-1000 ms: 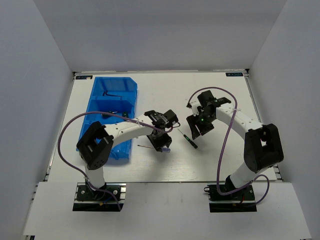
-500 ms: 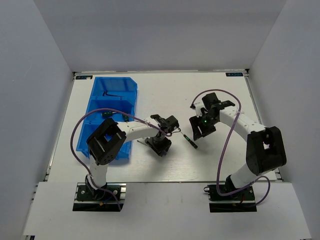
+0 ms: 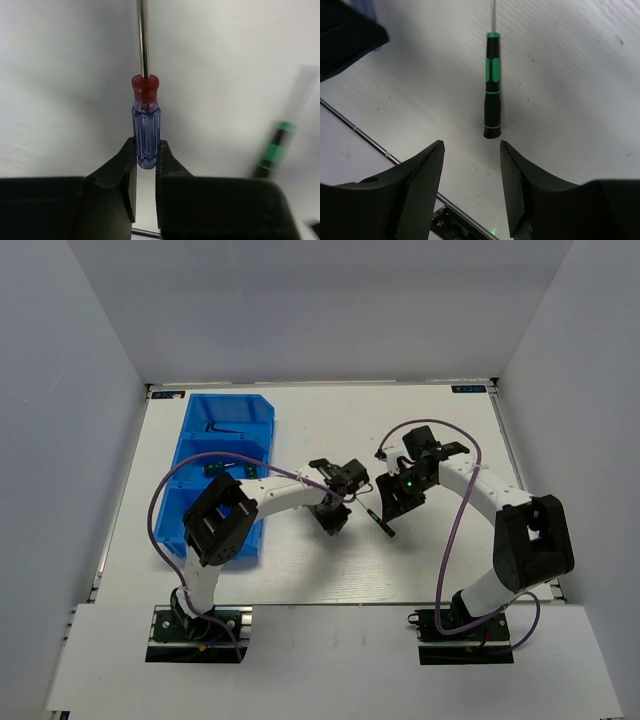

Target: Sort the tools into containers

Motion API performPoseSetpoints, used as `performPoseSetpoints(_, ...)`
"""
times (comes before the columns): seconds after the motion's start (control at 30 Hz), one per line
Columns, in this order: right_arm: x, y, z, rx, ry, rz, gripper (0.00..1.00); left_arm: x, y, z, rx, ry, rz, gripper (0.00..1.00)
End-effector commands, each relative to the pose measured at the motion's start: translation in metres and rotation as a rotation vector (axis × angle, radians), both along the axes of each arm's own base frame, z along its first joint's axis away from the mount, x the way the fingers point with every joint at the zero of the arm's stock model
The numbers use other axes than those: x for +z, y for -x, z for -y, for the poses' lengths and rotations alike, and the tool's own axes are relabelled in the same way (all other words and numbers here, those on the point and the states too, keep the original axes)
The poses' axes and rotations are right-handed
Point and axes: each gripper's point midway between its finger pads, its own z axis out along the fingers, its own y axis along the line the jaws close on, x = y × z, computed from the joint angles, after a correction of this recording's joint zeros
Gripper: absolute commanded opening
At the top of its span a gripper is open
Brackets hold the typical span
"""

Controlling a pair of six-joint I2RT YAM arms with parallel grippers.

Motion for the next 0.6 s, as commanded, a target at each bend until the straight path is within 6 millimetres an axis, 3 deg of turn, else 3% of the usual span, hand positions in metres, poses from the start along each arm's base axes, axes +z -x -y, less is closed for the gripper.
performPoseSetpoints(0.0, 0.019, 0.005, -0.017, 0.08, -0.092, 0.029, 0.54, 0.064, -0.044, 0.019, -0.159, -0.008, 0.22, 0.0)
performPoseSetpoints(0.07, 0.018, 0.009, -0.018, 0.096, -0.091, 0.021, 0.44, 0.091, -0.045, 0.009, -0.186, -0.027, 0.257, 0.0)
performPoseSetpoints(0.1, 0.017, 0.01, -0.019, 0.102, -0.091, 0.021, 0.37, 0.094, -0.044, -0.014, -0.17, -0.086, 0.256, 0.0)
performPoseSetpoints(0.13, 0.015, 0.012, -0.02, 0.104, -0.09, 0.011, 0.2, 0.114, -0.037, -0.028, -0.163, -0.082, 0.282, 0.0)
performPoseSetpoints(0.17, 0.014, 0.012, -0.02, 0.104, -0.09, 0.012, 0.11, 0.103, -0.03, -0.059, -0.061, -0.145, 0.278, 0.0)
performPoseSetpoints(0.2, 0.014, 0.012, -0.022, 0.109, -0.09, 0.01, 0.04, 0.106, -0.022, -0.077, -0.001, -0.161, 0.287, 0.0)
performPoseSetpoints(0.27, 0.01, 0.013, -0.023, 0.105, -0.092, -0.001, 0.0, 0.113, 0.001, -0.122, 0.179, -0.145, 0.319, 0.0)
performPoseSetpoints(0.33, 0.009, 0.014, -0.025, 0.108, -0.1, 0.001, 0.06, 0.116, 0.016, -0.147, 0.286, -0.123, 0.322, 0.0)
performPoseSetpoints(0.37, 0.009, 0.014, -0.026, 0.112, -0.101, 0.004, 0.3, 0.11, 0.021, -0.161, 0.357, -0.128, 0.324, 0.0)
performPoseSetpoints(0.43, 0.007, 0.012, -0.027, 0.119, -0.098, 0.011, 0.42, 0.119, 0.027, -0.179, 0.414, -0.112, 0.342, 0.0)
performPoseSetpoints(0.47, 0.005, 0.01, -0.028, 0.121, -0.089, 0.017, 0.56, 0.119, 0.026, -0.184, 0.433, -0.113, 0.352, 0.0)
performPoseSetpoints(0.57, 0.0, 0.003, -0.026, 0.132, -0.047, 0.045, 0.6, 0.112, 0.028, -0.199, 0.473, -0.14, 0.338, 0.0)
